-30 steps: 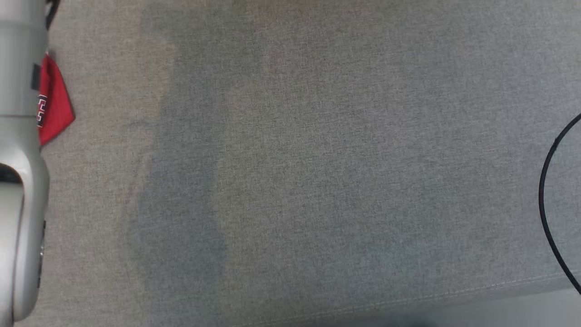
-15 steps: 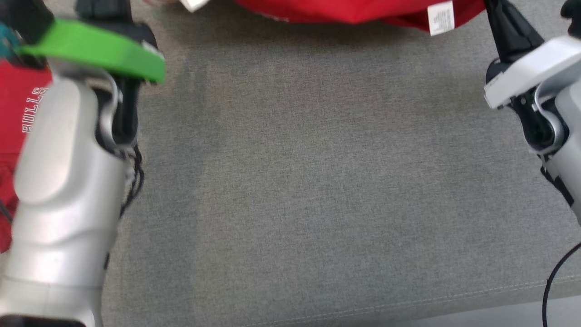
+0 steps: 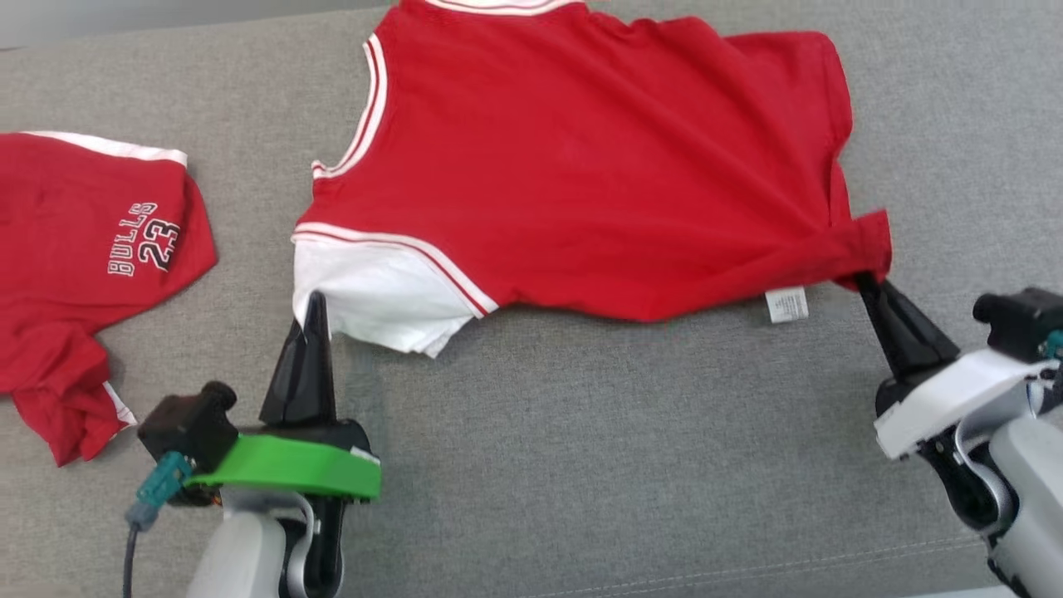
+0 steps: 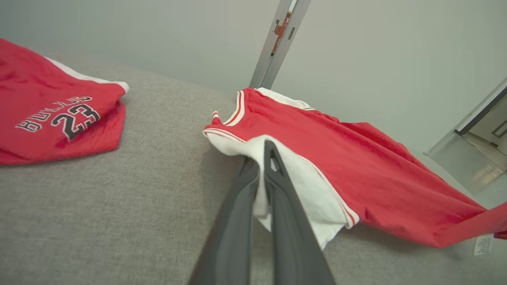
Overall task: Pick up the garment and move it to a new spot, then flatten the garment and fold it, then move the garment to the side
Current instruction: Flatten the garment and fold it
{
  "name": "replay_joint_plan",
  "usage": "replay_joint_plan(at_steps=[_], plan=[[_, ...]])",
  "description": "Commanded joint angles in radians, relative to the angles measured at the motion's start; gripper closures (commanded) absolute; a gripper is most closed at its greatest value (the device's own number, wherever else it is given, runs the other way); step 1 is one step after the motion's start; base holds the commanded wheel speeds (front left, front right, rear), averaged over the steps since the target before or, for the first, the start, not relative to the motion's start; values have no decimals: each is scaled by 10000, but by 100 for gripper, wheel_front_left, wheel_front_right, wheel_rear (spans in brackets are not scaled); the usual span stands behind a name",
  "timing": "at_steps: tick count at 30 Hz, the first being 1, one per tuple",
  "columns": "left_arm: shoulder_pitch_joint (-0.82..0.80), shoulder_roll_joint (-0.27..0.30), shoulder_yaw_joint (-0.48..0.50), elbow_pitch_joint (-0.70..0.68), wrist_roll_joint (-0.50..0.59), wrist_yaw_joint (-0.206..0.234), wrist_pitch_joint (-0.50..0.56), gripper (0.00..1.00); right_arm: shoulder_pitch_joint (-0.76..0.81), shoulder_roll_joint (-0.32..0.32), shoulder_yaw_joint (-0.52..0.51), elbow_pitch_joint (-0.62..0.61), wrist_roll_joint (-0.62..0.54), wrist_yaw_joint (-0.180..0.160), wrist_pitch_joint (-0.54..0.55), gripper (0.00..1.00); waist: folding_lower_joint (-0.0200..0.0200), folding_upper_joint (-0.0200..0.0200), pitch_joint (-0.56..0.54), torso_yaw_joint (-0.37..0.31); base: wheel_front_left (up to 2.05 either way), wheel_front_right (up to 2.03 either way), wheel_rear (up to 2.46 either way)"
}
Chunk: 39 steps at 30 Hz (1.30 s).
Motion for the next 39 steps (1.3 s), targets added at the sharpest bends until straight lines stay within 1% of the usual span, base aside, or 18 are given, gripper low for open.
replay_joint_plan(at_steps=[1, 4, 7, 11, 15, 17, 22, 23, 24, 25, 30, 32, 39], plan=[[380, -79, 42, -92, 43, -35, -3, 100, 416, 25, -206, -106, -142, -16, -29, 100, 0, -1, -392, 191, 0, 0, 0], [1192, -225, 186, -354, 111, 80, -4, 100, 1316, 162, -621, -361, -282, -15, -29, 100, 0, -1, -706, 217, 0, 0, 0], [1861, -287, 324, -523, 166, 103, -4, 100, 2052, 214, -913, -620, -497, -15, -29, 100, 0, -1, -978, 224, 0, 0, 0], [2605, -332, 310, -497, 145, 32, -4, 100, 2930, 375, -1220, -806, -547, -15, -30, 100, 0, -1, -1277, 260, 0, 0, 0], [2931, -342, 137, -171, 255, -28, -4, 100, 3496, 513, -1298, -675, -603, -15, -30, 100, 0, -1, -1420, 292, 0, 0, 0], [3003, -357, 111, 87, 331, -33, -4, 100, 3645, 704, -1343, -595, -597, -15, -30, 100, 0, -1, -1505, 280, 0, 0, 0], [2772, -381, -54, 515, 493, -95, -4, 100, 3716, 970, -1401, -403, -686, -15, -30, 100, 0, -1, -1622, 288, 0, 0, 0], [2665, -383, -50, 566, 571, -95, -4, 100, 3680, 1015, -1400, -377, -702, -15, -30, 56, 0, -1, -1646, 284, 0, 0, 0], [2587, -385, -29, 600, 632, -84, -4, 64, 3636, 1028, -1415, -374, -736, -15, -30, 24, 0, -1, -1668, 283, 0, 0, 0], [2536, -387, 6, 646, 688, -91, -4, 0, 3574, 1049, -1434, -366, -780, -15, -30, 0, 0, -1, -1707, 280, 0, 0, 0], [2429, -387, 355, 514, 932, -117, -4, 0, 3482, 1201, -1747, -579, -964, -15, -30, 0, 0, -1, -1938, 266, 0, 0, 0], [2413, -390, 590, 389, 995, -131, -4, 0, 3541, 1348, -2029, -800, -908, -15, -30, 0, 0, -1, -2040, 265, 0, 0, 0], [2437, -390, 1356, -259, 1450, -142, -3, 0, 3956, 1797, -2934, -1580, -1439, -15, -31, 0, 0, -1, -2379, 307, 0, 0, 0]])
